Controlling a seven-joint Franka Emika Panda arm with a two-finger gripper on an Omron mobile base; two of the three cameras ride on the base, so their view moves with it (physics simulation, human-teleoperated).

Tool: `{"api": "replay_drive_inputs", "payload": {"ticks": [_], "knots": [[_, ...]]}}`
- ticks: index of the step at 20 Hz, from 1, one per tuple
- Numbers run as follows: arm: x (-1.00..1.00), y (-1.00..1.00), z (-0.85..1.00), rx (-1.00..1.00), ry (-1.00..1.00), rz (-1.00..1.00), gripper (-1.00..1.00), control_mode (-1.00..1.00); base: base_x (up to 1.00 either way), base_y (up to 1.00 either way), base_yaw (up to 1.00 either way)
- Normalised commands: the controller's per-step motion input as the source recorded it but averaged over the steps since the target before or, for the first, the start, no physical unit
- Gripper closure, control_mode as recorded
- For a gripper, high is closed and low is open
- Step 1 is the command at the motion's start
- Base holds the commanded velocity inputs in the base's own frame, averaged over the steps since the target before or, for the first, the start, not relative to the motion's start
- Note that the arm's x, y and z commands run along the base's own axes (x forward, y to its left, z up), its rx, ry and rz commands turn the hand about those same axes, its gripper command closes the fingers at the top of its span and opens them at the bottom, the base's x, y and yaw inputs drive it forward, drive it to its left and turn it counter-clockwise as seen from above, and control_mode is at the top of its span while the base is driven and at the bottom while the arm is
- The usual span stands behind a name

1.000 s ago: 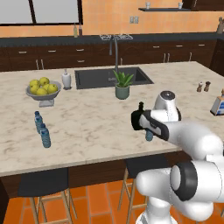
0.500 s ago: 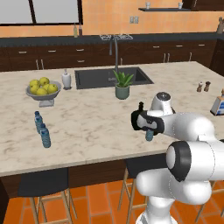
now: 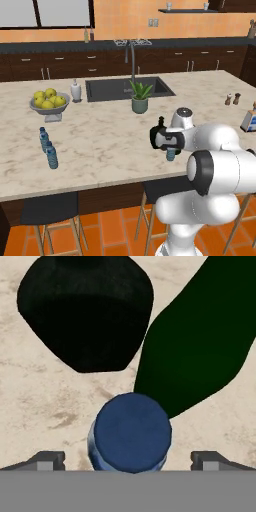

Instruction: Move the plastic bottles in the middle to the plastics group, and the glass bottles in the middle to the glass group.

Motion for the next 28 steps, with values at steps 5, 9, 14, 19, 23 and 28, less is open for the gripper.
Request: {"api": "replay_drive_inputs", "payload": {"ticks": [5,9,14,19,23,28], "knots": [[0.03,0.00,-0.05,0.00,0.00,0.00,-1.00,-1.00,0.00,0.00,0.00],[0.00,0.00,0.00,0.00,0.00,0.00,1.00,-1.00,0.00,0.00,0.00],[0.00,0.00,0.00,0.00,0.00,0.00,1.00,-1.00,0.00,0.00,0.00],[-0.74,0.13,0.10,0.00,-0.08,0.05,1.00,-1.00,0.00,0.00,0.00],[-0.89,0.50,0.37,0.00,-0.01,0.16,1.00,-1.00,0.00,0.00,0.00],[-0.24,0.98,0.60,-0.02,0.00,0.23,1.00,-1.00,0.00,0.00,0.00]]}}
